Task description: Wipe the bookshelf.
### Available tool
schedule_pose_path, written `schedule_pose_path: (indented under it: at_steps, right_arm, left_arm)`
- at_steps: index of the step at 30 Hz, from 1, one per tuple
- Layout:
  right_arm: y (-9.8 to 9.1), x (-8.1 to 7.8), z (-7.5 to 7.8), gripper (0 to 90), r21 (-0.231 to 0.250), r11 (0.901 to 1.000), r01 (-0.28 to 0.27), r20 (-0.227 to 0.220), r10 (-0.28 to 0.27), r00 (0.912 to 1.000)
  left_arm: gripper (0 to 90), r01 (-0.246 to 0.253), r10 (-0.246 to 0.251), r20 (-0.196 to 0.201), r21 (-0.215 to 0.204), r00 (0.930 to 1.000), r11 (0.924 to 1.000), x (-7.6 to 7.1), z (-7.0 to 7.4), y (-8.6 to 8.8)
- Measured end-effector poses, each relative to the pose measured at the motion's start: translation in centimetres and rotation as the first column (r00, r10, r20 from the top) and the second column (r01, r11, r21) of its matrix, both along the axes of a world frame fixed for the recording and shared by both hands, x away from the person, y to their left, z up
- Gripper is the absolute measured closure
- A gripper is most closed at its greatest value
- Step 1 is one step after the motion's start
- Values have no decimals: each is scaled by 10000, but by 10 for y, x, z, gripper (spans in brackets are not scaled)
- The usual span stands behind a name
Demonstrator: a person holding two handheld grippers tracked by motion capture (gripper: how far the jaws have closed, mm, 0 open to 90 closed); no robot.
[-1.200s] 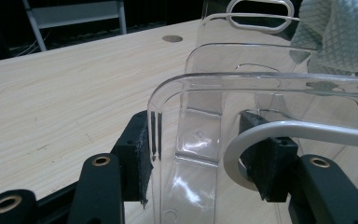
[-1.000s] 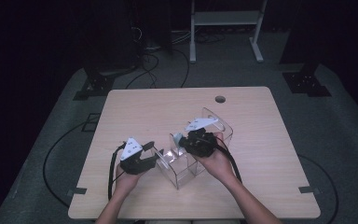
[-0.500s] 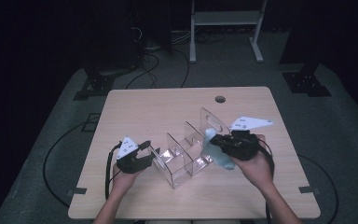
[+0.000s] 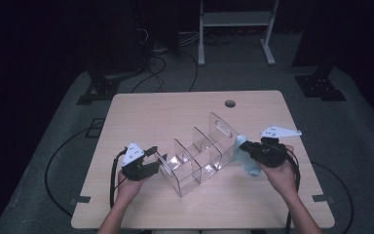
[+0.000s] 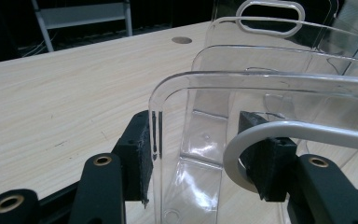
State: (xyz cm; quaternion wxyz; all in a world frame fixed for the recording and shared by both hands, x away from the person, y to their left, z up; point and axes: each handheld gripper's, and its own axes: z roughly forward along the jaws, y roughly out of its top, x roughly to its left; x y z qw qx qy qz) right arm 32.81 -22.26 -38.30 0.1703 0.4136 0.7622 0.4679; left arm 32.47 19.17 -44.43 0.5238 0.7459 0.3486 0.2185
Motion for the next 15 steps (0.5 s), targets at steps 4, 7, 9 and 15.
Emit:
schedule_pose_path:
  at_steps: [4, 7, 9, 15]
  right_arm:
    - [6, 8, -1, 844, -49, 9999, 122, 203, -121, 9997]
    - [14, 10, -2, 845, -185, 9998, 125, 262, -120, 9996]
    - [26, 10, -4, 845, -246, 9997, -90, 194, 94, 9998]
    - [30, 13, -2, 845, -467, 9985, -300, 153, 308, 9994]
  left_arm:
    - [473, -22, 22, 25, -39, 10000, 10000, 1, 0, -1]
    - [474, -8, 7, 47, 11, 10000, 10000, 0, 0, -1]
    - [474, -7, 7, 55, 19, 10000, 10000, 0, 0, -1]
    - [474, -22, 22, 44, -1, 10000, 10000, 0, 0, -1]
